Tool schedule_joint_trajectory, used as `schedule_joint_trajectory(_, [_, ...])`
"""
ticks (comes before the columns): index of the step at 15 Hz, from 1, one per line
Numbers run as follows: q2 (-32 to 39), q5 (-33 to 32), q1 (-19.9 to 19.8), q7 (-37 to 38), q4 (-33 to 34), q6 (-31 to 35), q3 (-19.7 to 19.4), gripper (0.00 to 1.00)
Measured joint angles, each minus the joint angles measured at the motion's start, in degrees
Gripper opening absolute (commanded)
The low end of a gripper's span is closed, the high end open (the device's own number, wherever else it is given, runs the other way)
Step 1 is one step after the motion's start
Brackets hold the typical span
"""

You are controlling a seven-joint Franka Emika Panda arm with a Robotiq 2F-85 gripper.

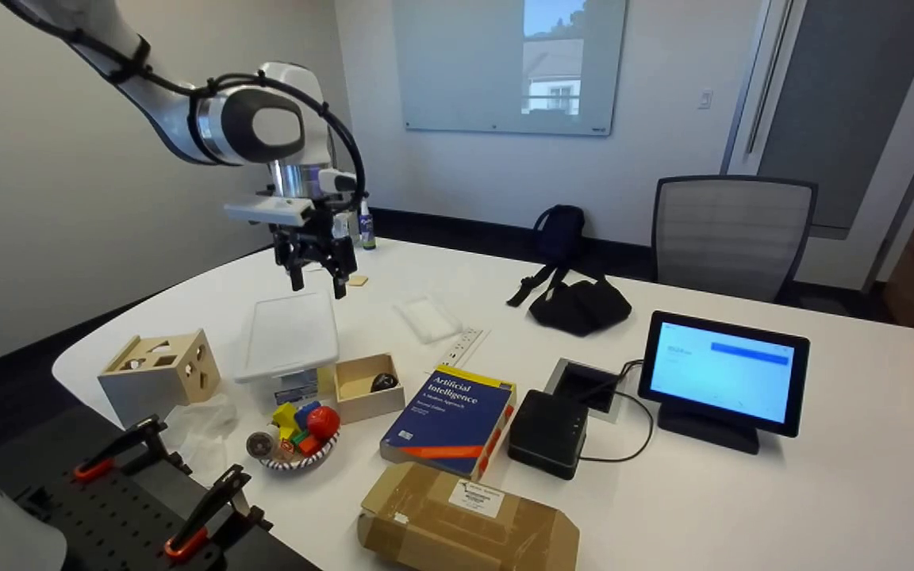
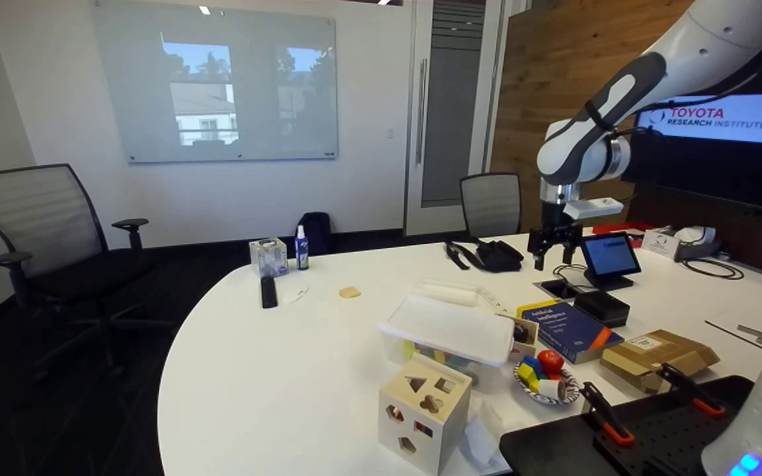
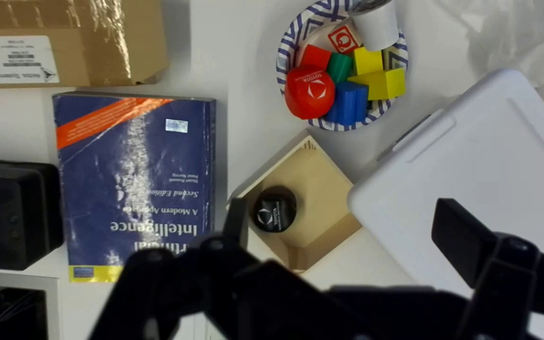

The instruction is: Put the orange ball in the box

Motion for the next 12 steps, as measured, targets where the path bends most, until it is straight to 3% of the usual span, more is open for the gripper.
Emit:
schedule_joint_trajectory(5, [8.27,2.57,-0.01,-2.30,-0.12,7.70,1.23,1.00])
schedule_joint_trajectory(12, [16.32,3.28,-1.19,-3.58,2.42,7.80,1.61,1.00])
